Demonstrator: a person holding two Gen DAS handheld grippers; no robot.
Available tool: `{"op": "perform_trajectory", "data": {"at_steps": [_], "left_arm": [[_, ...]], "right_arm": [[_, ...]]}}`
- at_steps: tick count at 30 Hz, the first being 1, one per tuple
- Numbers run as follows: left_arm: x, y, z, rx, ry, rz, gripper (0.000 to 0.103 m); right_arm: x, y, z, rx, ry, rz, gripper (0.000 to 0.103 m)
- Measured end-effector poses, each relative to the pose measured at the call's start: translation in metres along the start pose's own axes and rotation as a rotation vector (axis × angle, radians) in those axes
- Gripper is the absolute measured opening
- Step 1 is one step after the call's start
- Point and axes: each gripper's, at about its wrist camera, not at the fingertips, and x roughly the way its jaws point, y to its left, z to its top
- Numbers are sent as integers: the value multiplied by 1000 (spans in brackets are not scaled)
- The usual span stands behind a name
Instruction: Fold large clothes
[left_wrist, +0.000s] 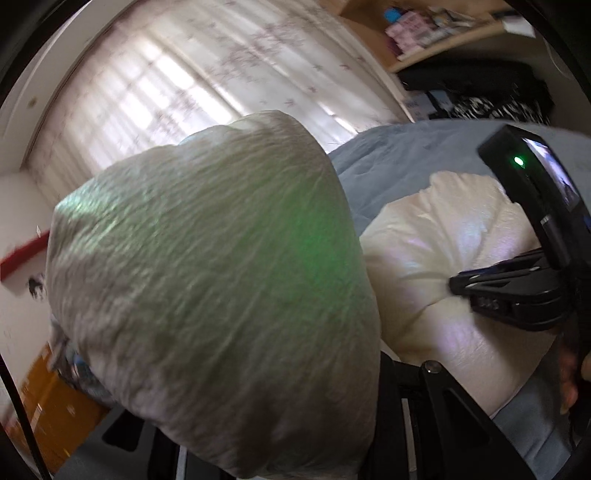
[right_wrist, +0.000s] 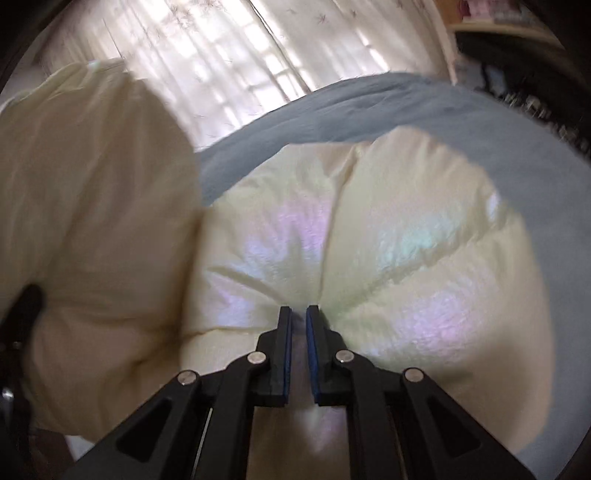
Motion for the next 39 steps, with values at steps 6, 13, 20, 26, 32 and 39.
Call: {"op": "perform_trajectory", "data": {"at_steps": [6, 13, 20, 26, 32, 39], "left_arm": [[-10, -48, 10, 206, -22, 31, 25], [-13, -96, 17, 402, -42, 73, 27], [-18, -145, 6, 649, -84, 135, 28], [-19, -168, -9, 855, -110, 158, 30], [-7, -187, -32, 989, -159, 178, 31], [-3, -166, -36, 999, -158, 140, 31]], "right_arm": [[-24, -21, 6, 19, 52, 180, 9], [-105, -70, 24, 17, -94, -114, 9], [-74, -153, 20, 210, 62, -140, 9], [-47, -136, 20, 171, 126, 3, 7], [-60, -134, 22, 139, 122, -72, 6], [-132, -90, 36, 95, -31, -90, 27]]}}
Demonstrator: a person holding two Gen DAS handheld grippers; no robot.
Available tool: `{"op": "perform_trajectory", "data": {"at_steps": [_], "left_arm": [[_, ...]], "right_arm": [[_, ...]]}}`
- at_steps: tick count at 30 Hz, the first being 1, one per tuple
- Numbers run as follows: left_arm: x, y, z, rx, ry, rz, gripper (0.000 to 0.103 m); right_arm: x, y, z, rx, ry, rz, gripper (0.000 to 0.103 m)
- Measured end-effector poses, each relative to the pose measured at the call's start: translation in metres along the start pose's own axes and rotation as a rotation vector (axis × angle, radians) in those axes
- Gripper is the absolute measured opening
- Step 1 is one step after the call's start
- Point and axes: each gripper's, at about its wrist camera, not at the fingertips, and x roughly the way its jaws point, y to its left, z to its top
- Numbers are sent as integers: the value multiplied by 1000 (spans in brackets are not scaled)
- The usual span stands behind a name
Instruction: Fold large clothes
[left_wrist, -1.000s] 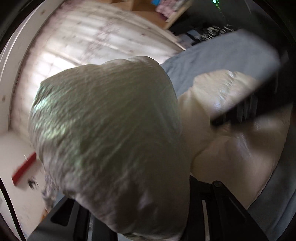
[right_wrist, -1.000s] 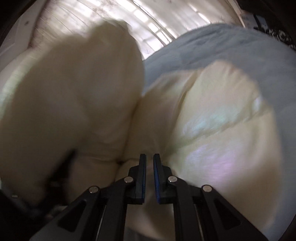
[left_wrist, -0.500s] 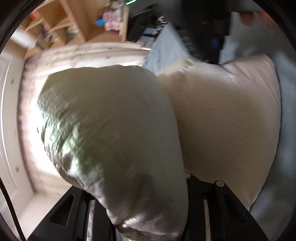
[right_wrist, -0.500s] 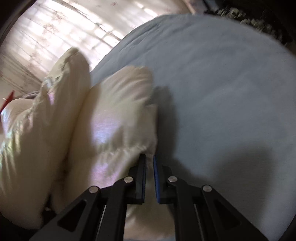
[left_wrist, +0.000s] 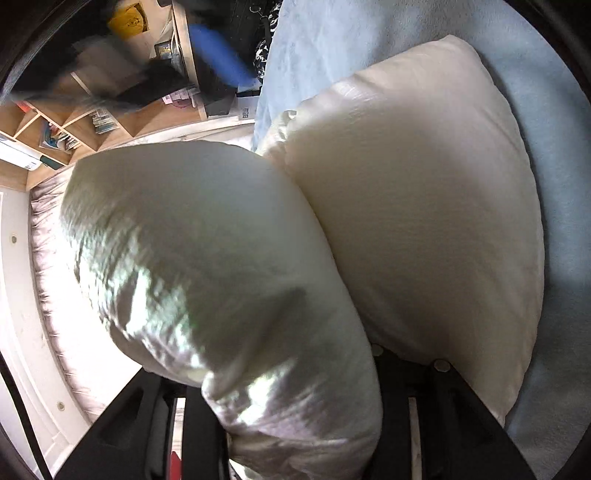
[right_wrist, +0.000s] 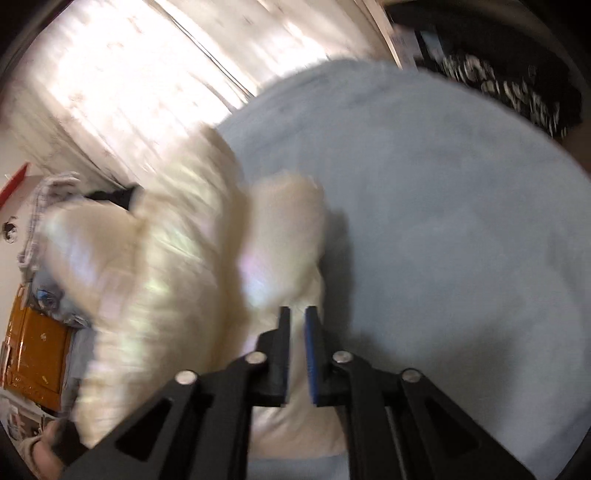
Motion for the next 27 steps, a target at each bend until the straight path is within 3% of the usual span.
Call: {"op": "perform_trajectory", "data": {"at_steps": [1, 3, 9, 14, 16, 20, 24, 27], "left_arm": [[2, 0, -2, -2, -3, -3, 31], [0, 3, -6, -11, -8, -17, 33], [-5, 18, -18, -38, -23, -66, 42], [-1, 30, -31, -61, -51, -99, 51], [-3, 32, -36, -63, -60, -106, 53], [-16, 38, -45, -98, -94, -167, 66], [-43, 61, -74, -136, -193, -287, 80], [-68, 93, -106, -218, -284, -416, 80]], "right_arm": [[-8, 8, 2, -18, -15, 25, 45], [-15, 32, 16, -81, -39, 76, 58], [20, 109, 51, -332, 79, 158, 59], [56, 142, 41, -446, 220, 150, 60], [70, 143, 35, -469, 251, 114, 60], [82, 137, 38, -447, 265, 160, 59], [77, 128, 39, -446, 249, 214, 34], [72, 124, 35, -448, 211, 195, 28]]}}
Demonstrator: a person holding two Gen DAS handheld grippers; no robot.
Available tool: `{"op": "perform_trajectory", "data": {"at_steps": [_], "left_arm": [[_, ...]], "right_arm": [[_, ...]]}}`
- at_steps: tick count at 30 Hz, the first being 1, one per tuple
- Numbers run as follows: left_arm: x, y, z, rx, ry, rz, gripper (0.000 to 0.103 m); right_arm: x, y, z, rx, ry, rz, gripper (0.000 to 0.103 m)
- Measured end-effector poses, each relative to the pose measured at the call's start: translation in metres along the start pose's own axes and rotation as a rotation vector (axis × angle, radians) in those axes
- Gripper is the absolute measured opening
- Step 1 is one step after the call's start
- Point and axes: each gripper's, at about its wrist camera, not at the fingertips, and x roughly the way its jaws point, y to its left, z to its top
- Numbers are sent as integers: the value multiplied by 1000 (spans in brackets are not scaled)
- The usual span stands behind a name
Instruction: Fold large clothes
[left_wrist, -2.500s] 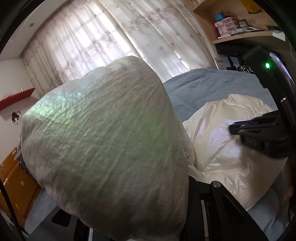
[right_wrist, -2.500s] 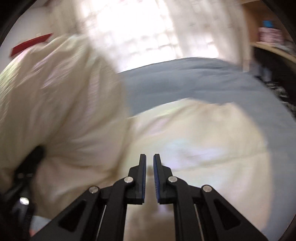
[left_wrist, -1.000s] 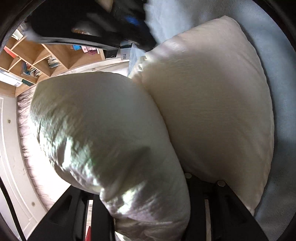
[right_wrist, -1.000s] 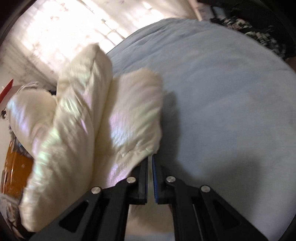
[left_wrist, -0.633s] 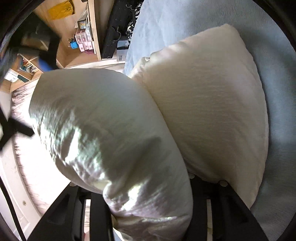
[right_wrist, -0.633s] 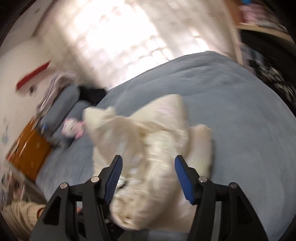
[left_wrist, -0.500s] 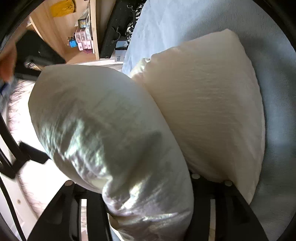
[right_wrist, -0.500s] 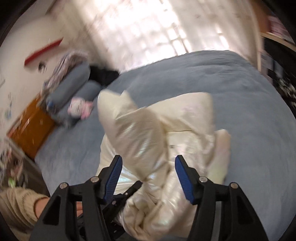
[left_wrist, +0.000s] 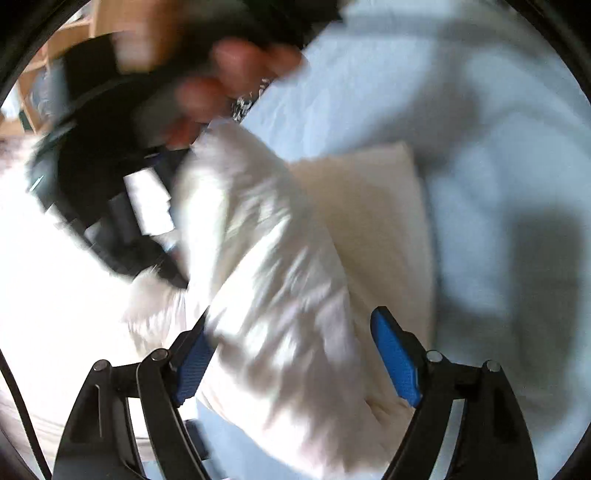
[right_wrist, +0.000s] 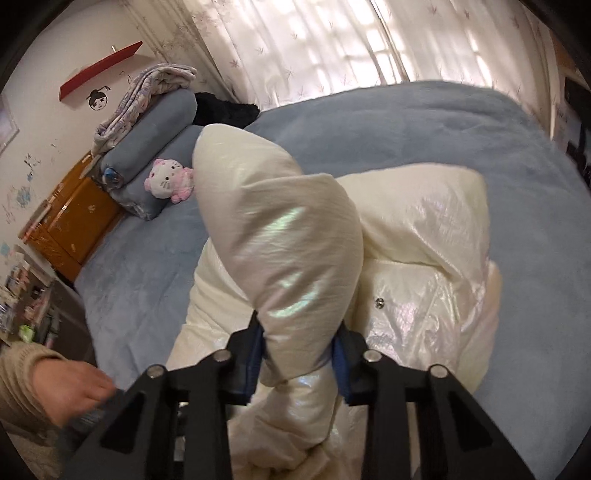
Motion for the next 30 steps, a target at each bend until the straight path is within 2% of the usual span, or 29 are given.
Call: {"op": "perform_trajectory", "data": {"at_steps": [3, 6, 8, 11, 13, 15, 17, 18, 20, 22, 26, 28, 30], "left_arm": [[-29, 42, -18, -152, -70, -94, 80], [-31, 92, -36, -348, -73, -79, 80], [-15, 133, -51, -538, -51, -37, 80], [32, 187, -63, -783, -14, -76, 79], [60, 206, -65, -869, 23, -103, 73], [87, 218, -63, -931, 61, -144, 68], [109, 228, -59, -988, 62, -215, 68], [109, 212, -60, -1006, 59, -232, 68], [124, 222, -51, -1030, 62, -274, 69], [129, 209, -45, -1032, 86, -278, 72], [152, 167, -33, -968, 166, -206, 85], [173, 158, -22, -966, 186, -205, 87], [180, 155, -25, -971, 193, -203, 88]], "right_arm": [[-6, -16, -10, 69, -42, 8, 26], [-9, -38, -27, 173, -96, 44, 26], [-8, -53, -41, 251, -137, 74, 26], [-2, -69, -61, 339, -181, 107, 26], [0, -75, -70, 375, -199, 118, 26], [1, -79, -78, 394, -212, 118, 26], [0, -84, -84, 412, -220, 100, 26], [1, -87, -87, 424, -221, 86, 26], [2, -95, -94, 448, -221, 75, 26], [5, -105, -102, 488, -225, 75, 26], [15, -117, -112, 520, -236, 58, 26], [23, -121, -118, 533, -246, 68, 26], [29, -127, -123, 544, -250, 87, 26]]}}
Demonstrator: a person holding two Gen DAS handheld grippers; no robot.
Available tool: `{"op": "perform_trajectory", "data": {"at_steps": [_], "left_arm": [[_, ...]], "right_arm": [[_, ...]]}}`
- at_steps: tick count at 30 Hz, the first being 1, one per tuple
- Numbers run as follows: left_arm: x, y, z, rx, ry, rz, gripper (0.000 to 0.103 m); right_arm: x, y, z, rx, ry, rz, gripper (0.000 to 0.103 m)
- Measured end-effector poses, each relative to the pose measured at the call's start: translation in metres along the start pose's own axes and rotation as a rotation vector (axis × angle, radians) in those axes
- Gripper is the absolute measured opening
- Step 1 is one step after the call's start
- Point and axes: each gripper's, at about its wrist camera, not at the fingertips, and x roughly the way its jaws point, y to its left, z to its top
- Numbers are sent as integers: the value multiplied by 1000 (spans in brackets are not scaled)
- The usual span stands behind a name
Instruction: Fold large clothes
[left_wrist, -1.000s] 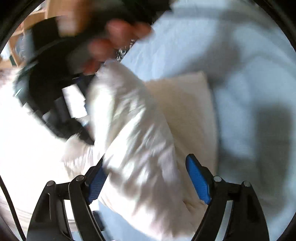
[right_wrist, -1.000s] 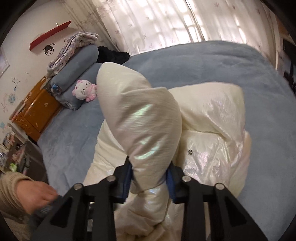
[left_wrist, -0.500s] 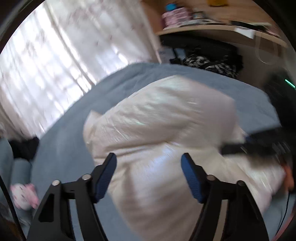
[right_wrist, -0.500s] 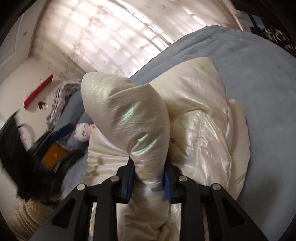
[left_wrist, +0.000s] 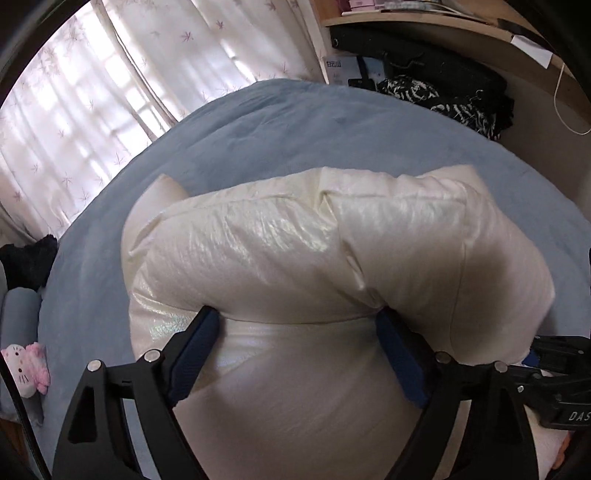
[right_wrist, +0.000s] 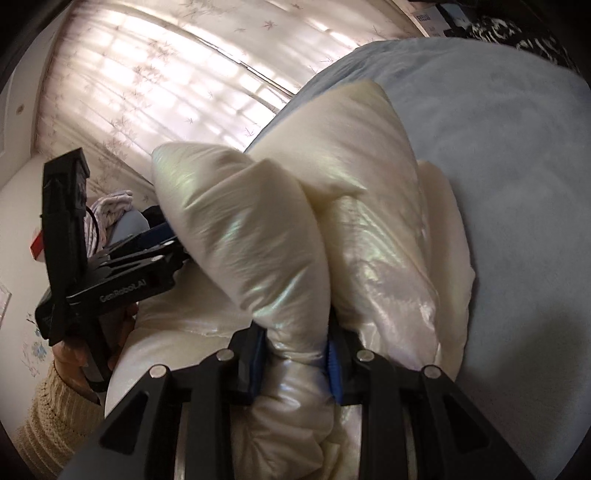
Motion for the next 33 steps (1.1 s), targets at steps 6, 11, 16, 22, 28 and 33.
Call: {"op": "perform_trajectory", "data": {"at_steps": [6, 11, 16, 22, 28, 33], "left_arm": [[13, 3, -11, -13, -27, 48, 90], [25, -3, -16, -3, -45, 67, 90], [20, -3, -18, -12, -67, 50, 90], [15, 3, -17, -52, -85, 6, 90], [11, 1, -17, -52, -92, -11, 90], [-3, 15, -17, -79, -92, -96, 90]], "right_arm": [[14, -4, -4, -10, 15, -13, 25], [16, 13, -2, -43, 31, -90, 26], [-1, 59, 9, -176, 59, -282, 34], [-22, 120, 32, -412, -37, -347, 59], [18, 125, 64, -487, 38, -370, 59], [18, 89, 86, -338, 21, -336, 28]]}}
